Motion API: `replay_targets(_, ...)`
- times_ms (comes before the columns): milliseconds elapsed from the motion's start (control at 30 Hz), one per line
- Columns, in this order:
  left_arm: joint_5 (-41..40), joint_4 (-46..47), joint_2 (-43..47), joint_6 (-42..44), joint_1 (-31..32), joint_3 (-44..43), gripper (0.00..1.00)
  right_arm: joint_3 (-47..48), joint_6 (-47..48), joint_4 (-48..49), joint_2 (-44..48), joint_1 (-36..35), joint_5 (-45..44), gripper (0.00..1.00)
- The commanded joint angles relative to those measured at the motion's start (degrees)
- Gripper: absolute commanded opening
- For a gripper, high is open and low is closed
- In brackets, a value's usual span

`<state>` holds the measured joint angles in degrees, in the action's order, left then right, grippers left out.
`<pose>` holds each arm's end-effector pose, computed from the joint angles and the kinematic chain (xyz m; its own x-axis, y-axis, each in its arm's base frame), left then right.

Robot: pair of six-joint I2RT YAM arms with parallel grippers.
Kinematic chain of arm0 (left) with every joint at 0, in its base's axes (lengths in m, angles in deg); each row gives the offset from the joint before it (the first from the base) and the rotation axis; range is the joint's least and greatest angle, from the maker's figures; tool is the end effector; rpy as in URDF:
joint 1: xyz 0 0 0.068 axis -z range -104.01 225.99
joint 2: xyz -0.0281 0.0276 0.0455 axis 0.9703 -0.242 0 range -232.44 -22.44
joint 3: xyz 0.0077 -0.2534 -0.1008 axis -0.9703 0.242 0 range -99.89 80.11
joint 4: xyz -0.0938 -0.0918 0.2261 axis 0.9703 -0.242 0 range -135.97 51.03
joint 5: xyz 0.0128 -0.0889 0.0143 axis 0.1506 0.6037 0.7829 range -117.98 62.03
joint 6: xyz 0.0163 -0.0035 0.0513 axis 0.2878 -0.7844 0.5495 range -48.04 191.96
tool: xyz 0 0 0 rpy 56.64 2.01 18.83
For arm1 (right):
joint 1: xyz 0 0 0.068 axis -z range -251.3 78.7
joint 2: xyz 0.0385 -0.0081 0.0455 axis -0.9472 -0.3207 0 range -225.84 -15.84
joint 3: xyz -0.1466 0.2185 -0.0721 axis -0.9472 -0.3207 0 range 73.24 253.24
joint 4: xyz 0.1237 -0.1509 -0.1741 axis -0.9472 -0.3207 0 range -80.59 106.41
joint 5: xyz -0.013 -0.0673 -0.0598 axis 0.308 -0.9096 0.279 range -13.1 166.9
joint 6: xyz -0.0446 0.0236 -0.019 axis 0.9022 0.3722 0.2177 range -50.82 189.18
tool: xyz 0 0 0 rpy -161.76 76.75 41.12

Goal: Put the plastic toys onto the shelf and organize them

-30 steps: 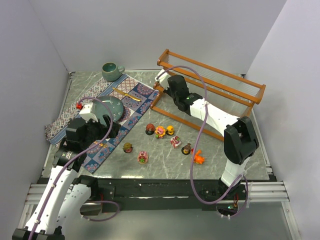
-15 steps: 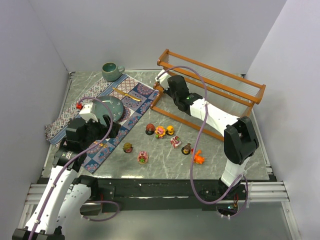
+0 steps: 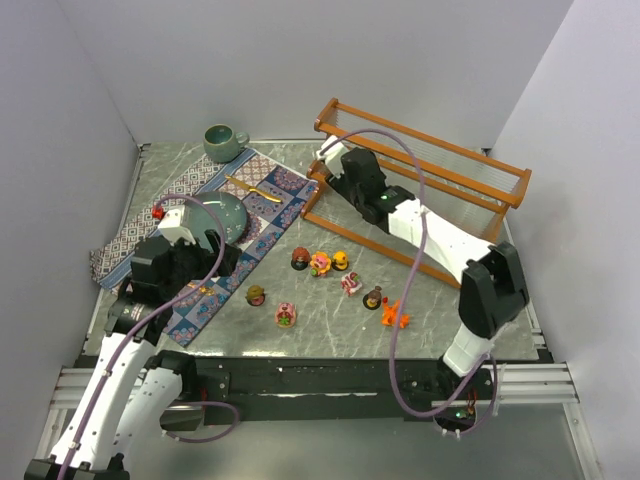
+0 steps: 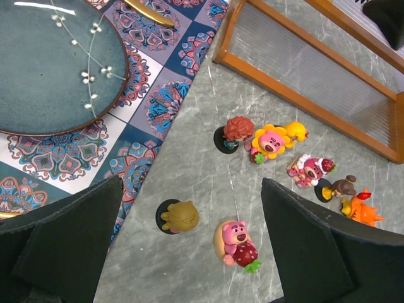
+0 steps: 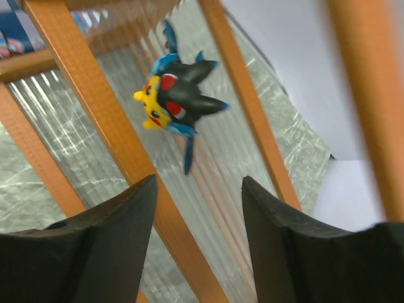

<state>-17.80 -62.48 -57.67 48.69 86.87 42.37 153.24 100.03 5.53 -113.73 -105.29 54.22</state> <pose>0.1444 -0.0341 0.2974 -0.4606 -0.3075 -0.8326 0.1803 0.8861 -0.4269 0.3406 0.2131 0.3055 -0.2216 -0.7202 -0.6574 -0.4069 0.6810 -0.6089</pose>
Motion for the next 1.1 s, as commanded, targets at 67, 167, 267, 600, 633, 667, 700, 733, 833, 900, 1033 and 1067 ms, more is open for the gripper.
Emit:
replay_targets(67,0.4,1.2,1.3,0.2,0.2,-2.2,0.97,-3.4,-6.1,-2.2,10.8,-3.7,0.4,0.69)
replay_targets(167,1.3,1.6,1.6,0.2,0.2,-2.0,0.97,-7.1,-10.1,-3.2,15.2,-5.1,0.9,0.73)
replay_targets(267,2.7,2.5,1.7,0.3,0.2,-1.8,0.97,-11.9,-15.9,-4.0,20.4,-6.6,2.5,0.76)
replay_targets(600,4.1,5.4,-3.6,-0.2,4.3,-2.3,0.97,-32.0,-33.5,-1.5,39.7,-6.4,0.2,0.94)
replay_targets(633,2.9,5.3,-4.2,-0.3,5.8,-2.8,0.97,-33.1,-35.9,-1.6,42.0,-5.5,-1.0,0.95)
replay_targets(667,1.6,5.1,-5.0,-0.5,7.6,-3.8,0.97,-34.9,-37.1,-1.3,43.1,-4.8,-1.7,0.96)
replay_targets(700,-0.1,4.8,-6.9,-0.7,11.6,-4.5,0.97,-35.9,-38.2,-1.0,44.2,-4.1,-2.3,0.98)
replay_targets(733,-3.3,4.3,-7.8,-1.1,13.7,-5.2,0.97,-36.8,-39.8,-0.6,46.0,-2.8,-2.7,0.98)
replay_targets(833,-10.0,3.5,-12.1,-2.7,23.6,-7.8,0.97,-40.1,-42.1,1.5,49.1,-0.9,-1.8,1.00)
replay_targets(900,-14.7,4.3,-15.7,-4.1,32.0,-9.4,0.97,-41.8,-43.7,1.8,50.4,1.5,-0.5,1.00)
replay_targets(1033,-28.6,8.0,-24.9,-2.6,48.3,-13.1,0.97,-45.5,-45.1,4.8,55.3,4.7,1.8,1.00)
replay_targets(1067,-34.3,8.8,-29.8,0.1,54.1,-15.2,0.97,-46.9,-45.6,6.0,56.1,5.6,2.3,1.00)
